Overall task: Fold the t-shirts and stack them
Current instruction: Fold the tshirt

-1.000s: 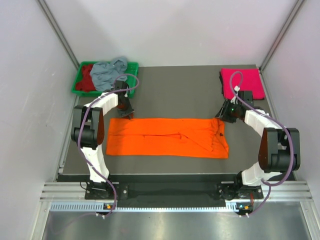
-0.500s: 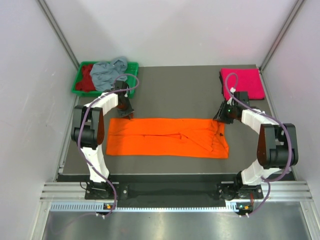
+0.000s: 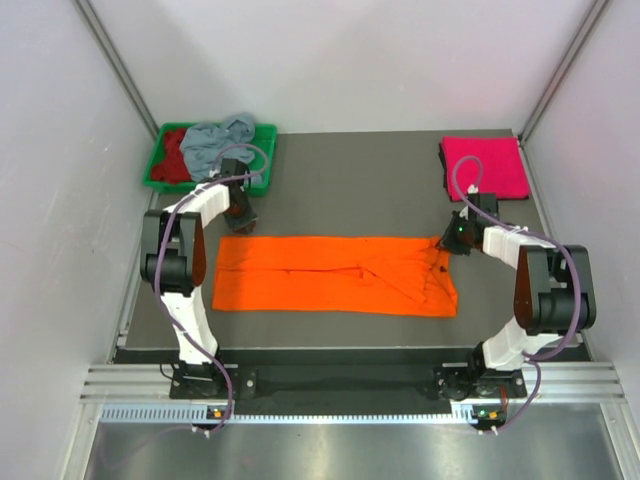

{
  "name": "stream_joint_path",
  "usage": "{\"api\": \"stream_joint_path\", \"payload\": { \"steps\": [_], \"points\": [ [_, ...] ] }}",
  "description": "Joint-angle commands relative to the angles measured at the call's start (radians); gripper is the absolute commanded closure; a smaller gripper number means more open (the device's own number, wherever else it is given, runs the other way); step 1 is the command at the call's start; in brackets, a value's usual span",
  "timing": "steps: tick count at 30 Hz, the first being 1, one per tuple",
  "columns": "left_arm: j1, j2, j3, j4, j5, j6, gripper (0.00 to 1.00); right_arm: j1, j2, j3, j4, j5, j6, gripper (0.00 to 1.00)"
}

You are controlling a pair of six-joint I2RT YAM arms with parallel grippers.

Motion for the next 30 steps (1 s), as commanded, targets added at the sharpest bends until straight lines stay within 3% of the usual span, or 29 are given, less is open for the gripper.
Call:
{"api": "stream_joint_path", "payload": {
  "steps": [1,14,21,30],
  "points": [
    [0.017,0.084,-0.040,-0.043,-0.087,0.006,0.75,-0.029,-0.001,-0.020,0.033,0.055,0.007,1.00],
    [0.017,0.080,-0.027,-0.066,-0.106,0.014,0.75,-0.044,-0.039,-0.066,0.099,0.039,0.061,0.81],
    [0.009,0.003,0.044,-0.103,-0.051,0.035,0.74,-0.046,-0.132,0.011,-0.061,0.031,0.014,0.70],
    [-0.057,-0.066,0.070,-0.118,-0.014,0.061,0.73,-0.044,-0.139,0.086,-0.092,-0.025,-0.026,0.66]
  ]
}}
